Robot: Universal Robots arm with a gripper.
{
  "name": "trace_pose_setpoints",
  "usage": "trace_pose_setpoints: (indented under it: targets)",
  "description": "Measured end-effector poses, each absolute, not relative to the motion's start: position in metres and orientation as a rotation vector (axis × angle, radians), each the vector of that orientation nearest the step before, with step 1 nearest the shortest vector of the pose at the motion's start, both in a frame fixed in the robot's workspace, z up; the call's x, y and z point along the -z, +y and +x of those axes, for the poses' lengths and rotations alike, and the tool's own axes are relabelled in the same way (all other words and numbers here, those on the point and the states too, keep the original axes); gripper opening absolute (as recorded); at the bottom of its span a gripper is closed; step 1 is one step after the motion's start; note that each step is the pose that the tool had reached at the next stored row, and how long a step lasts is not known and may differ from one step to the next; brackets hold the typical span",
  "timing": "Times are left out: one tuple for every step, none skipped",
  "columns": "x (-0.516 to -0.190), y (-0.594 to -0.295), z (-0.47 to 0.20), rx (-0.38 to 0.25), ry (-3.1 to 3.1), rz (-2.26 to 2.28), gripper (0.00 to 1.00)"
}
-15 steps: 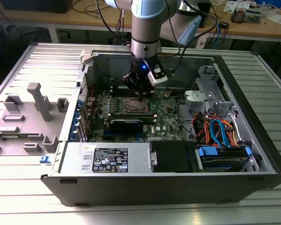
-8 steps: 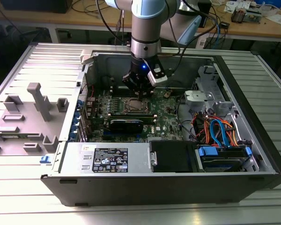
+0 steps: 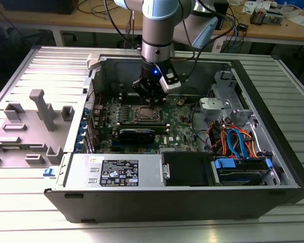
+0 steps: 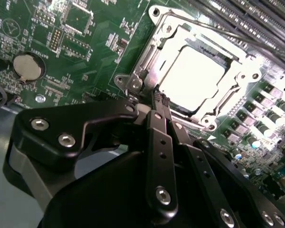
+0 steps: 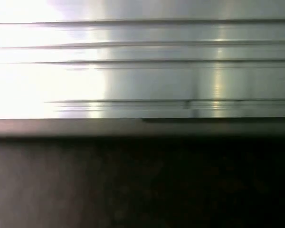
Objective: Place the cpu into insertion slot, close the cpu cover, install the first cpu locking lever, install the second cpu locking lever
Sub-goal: 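Install the first cpu locking lever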
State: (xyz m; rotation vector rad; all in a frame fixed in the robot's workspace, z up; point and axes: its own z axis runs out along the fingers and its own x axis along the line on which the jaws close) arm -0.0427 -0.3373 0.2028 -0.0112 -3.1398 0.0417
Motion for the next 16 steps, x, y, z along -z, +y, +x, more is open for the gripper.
trace_pose_setpoints:
  targets:
    - [-0.2035,-0.3366,-0.0424,-0.037,-3.141,-0.011,0.11]
    - [-0.2046,-0.3364,-0.0423,-0.034,-3.141,-0.011,0.11]
    - [-0.2060,-0.3361,-0.0422,-0.032,-3.142,-0.011,0.11]
    - [-0.2075,-0.3362,-0.0423,-0.032,-3.142,-0.011,0.11]
    - [-0.2089,-0.3363,-0.0423,-0.030,-3.141,-0.010,0.11]
    - [-0.2089,-0.3363,-0.0423,-0.027,-3.141,-0.010,0.11]
    - [-0.2091,-0.3363,-0.0423,-0.026,-3.141,-0.010,0.11]
    - [-0.2092,-0.3363,-0.0423,-0.026,-3.141,-0.010,0.11]
    - [-0.2093,-0.3364,-0.0423,-0.026,-3.141,-0.010,0.11]
    - [-0.2093,-0.3365,-0.0423,-0.026,-3.141,-0.010,0.11]
    - [-0.2094,-0.3369,-0.0424,-0.026,-3.141,-0.010,0.11]
    - [-0.2094,-0.3375,-0.0424,-0.026,-3.141,-0.010,0.11]
    - [-0.2094,-0.3385,-0.0425,-0.026,-3.141,-0.010,0.11]
    - [-0.2095,-0.3393,-0.0425,-0.026,-3.141,-0.010,0.11]
    - [-0.2094,-0.3393,-0.0425,-0.026,-3.141,-0.010,0.11]
    - [-0.2095,-0.3393,-0.0425,-0.026,-3.141,-0.010,0.11]
